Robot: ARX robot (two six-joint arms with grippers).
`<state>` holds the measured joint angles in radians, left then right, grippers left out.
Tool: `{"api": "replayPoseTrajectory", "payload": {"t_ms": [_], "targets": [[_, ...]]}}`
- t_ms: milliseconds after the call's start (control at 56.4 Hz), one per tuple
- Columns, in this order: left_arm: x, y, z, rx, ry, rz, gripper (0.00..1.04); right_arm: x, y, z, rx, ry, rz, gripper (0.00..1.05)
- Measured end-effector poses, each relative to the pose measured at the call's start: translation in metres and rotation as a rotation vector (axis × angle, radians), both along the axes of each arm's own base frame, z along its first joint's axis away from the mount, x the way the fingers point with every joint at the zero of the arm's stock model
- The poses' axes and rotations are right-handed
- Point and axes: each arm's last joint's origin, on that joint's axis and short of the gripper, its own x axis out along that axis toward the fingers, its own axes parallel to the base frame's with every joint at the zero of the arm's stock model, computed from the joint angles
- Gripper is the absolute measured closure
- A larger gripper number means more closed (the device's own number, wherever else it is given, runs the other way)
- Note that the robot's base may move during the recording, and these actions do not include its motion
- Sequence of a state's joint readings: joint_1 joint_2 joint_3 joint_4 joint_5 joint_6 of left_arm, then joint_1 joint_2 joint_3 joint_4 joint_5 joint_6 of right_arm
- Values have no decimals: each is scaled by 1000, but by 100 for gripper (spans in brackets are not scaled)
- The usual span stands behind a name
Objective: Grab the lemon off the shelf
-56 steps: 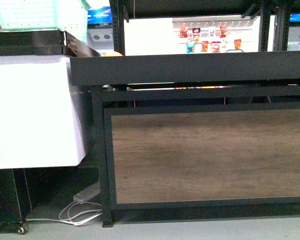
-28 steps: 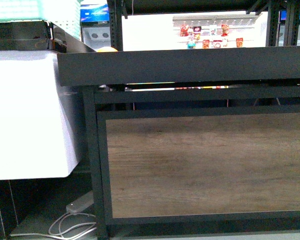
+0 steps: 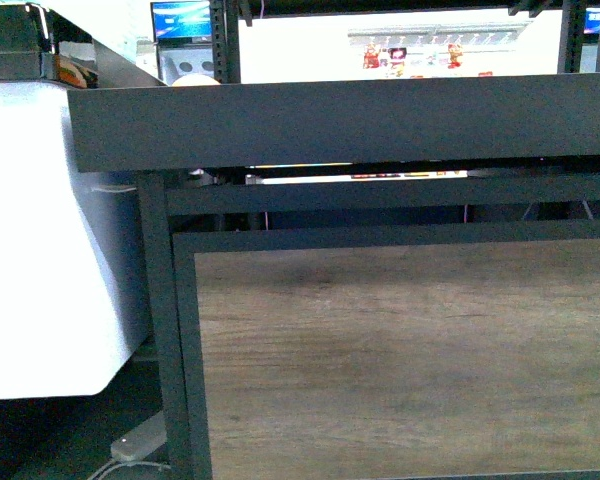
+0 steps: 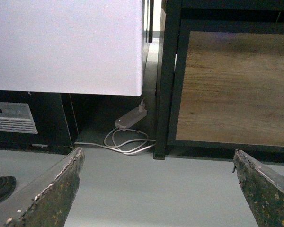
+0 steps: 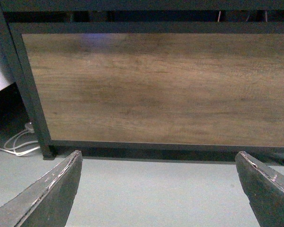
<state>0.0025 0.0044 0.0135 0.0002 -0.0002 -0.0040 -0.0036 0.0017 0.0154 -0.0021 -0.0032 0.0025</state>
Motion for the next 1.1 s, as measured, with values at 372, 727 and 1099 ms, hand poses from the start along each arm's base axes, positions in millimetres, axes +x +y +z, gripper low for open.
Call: {"api": "replayPoseTrajectory", "payload": {"t_ms": [372,727,1099], "targets": [[0,0,0,0,0,0,8,0,0,0,0,0,0,7],[0,0,0,0,0,0,8,0,0,0,0,0,1,7],[0,0,0,0,0,0,8,0,0,0,0,0,0,7]]}}
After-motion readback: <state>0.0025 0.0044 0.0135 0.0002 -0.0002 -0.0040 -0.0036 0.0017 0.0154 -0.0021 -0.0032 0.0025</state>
